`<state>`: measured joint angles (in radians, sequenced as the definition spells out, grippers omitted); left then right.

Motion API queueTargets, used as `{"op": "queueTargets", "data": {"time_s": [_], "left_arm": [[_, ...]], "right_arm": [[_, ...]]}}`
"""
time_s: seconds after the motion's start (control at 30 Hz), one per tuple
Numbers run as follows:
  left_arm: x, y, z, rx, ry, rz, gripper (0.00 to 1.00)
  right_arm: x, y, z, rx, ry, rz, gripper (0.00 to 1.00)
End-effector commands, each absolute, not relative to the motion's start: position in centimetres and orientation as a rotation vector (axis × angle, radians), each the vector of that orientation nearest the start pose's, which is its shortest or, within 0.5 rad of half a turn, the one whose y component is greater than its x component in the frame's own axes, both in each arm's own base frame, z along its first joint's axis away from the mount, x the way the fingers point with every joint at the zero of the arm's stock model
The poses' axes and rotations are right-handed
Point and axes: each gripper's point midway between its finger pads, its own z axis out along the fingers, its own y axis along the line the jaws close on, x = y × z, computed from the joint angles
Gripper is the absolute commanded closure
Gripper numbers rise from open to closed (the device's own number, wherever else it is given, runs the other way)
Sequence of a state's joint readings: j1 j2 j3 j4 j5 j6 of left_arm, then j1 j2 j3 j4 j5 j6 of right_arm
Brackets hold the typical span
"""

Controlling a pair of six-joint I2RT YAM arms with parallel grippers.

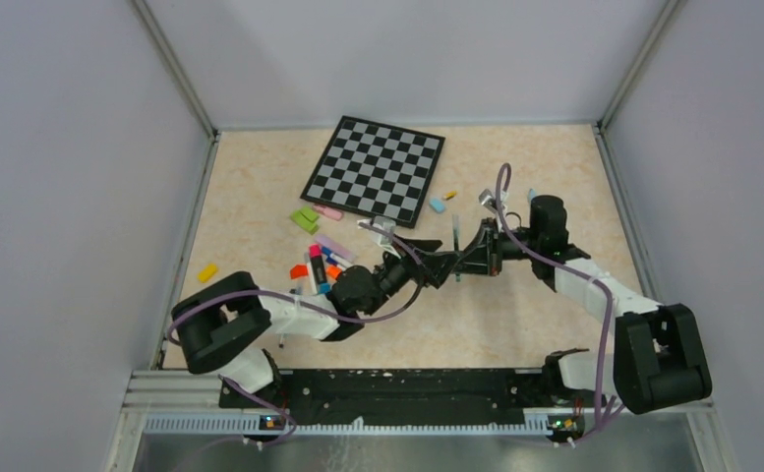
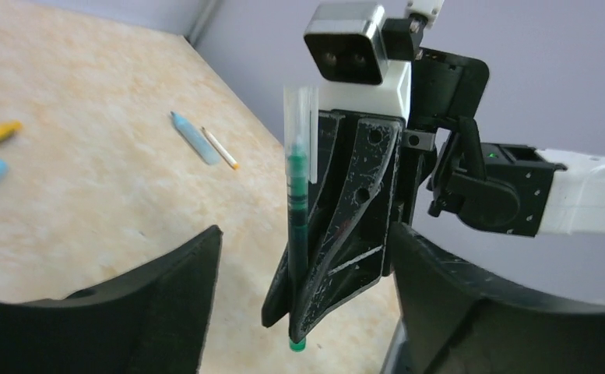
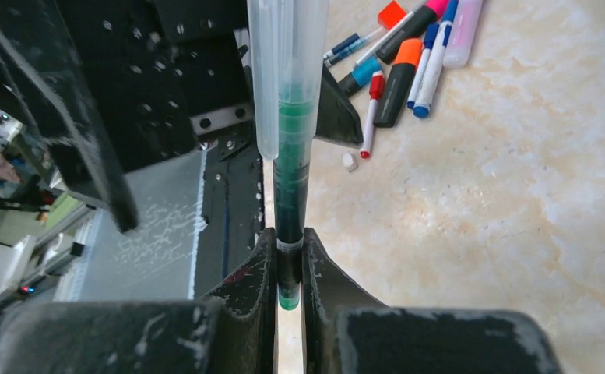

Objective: Open the pen caps
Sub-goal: Pick up the pen from the center of the board, then open the pen cap from the pen.

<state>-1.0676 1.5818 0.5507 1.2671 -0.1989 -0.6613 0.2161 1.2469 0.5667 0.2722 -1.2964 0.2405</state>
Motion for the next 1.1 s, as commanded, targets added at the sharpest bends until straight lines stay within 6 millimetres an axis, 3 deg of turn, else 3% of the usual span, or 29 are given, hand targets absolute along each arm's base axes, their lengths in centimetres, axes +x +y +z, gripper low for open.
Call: {"op": "queueTargets", "data": {"time_s": [0.0, 0.1, 0.17, 0.37, 0.7, 1.07], "left_arm": [[22.2, -36.7, 25.9, 0.191, 1.368, -1.202, 0.05], [21.7, -36.0, 26.2, 0.296, 1.381, -1.188, 0.01], [20.3, -36.0, 26.7, 0.430, 1.367, -1.285, 0.01], [19.0, -34.8, 27.7, 0.636, 1.297, -1.410, 0.01], [18.7, -37.2, 27.4, 0.817, 1.253, -1.437, 0.07], [18.9, -39.6, 27.4, 0.857, 1.206, -1.567, 0.26]], "right_arm": [[20.1, 22.2, 17.9, -1.059, 1.651, 1.520, 1.00], [18.9, 22.0, 17.8, -1.128, 1.604, 1.561, 1.00], [18.4, 21.9, 17.9, -1.149, 1.581, 1.584, 1.00], [17.2, 21.9, 18.2, -1.173, 1.511, 1.614, 1.00], [16.1, 22.0, 18.5, -1.188, 1.448, 1.678, 1.00], [16.0, 22.2, 18.3, -1.203, 1.437, 1.670, 1.00]]}}
